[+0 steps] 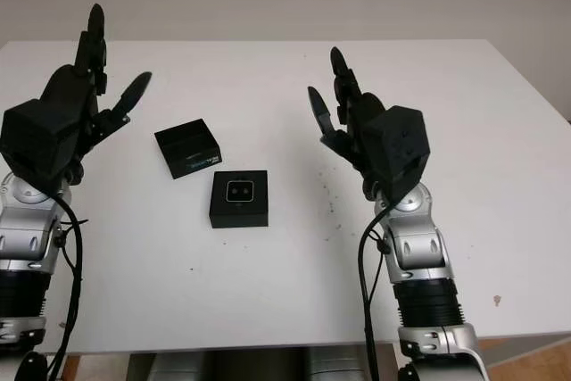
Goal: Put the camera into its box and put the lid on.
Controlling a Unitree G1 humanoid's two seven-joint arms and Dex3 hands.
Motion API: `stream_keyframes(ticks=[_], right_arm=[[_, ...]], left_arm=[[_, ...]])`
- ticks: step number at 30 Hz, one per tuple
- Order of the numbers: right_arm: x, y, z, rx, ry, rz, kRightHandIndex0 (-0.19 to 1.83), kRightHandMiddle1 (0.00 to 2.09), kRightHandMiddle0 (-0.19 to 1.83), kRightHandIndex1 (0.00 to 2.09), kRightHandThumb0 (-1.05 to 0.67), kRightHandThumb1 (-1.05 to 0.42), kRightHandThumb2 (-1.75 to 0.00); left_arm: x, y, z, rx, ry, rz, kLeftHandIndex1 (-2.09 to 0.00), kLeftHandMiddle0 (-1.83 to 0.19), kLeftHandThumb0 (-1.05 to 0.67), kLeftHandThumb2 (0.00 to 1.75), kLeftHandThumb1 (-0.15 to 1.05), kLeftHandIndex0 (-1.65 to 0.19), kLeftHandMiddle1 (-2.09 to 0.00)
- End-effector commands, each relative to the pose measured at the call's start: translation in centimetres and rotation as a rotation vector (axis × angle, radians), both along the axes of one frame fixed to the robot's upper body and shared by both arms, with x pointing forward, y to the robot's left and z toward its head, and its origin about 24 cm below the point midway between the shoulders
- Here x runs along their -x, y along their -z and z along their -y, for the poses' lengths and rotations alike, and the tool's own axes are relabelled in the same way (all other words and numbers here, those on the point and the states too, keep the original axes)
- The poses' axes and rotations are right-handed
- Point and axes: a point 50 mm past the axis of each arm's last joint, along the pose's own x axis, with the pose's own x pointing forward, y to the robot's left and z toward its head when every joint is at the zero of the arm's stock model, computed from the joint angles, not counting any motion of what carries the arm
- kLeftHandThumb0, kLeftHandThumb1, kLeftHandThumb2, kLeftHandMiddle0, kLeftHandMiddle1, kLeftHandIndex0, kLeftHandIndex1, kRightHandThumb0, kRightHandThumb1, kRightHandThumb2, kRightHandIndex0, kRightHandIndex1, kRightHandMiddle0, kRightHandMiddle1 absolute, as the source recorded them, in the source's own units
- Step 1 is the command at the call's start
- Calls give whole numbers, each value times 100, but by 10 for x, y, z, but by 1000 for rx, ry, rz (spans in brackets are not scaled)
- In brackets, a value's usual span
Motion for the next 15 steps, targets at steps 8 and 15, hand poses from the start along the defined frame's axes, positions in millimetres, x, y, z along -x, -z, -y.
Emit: stream_keyframes(ticks=[8, 15], right_arm=[[1, -4, 3, 12, 3, 6, -14, 6, -11, 5, -75, -105, -58], [1, -7, 4, -7, -9, 13, -15, 5, -13, 5, -68, -105, -59]], left_arm=[[-16, 27, -22, -217, 38, -226, 0, 19, -98, 4, 91, 19, 0], [-26, 37, -20, -251, 65, -302, 0, 19, -101, 5, 90, 19, 0]])
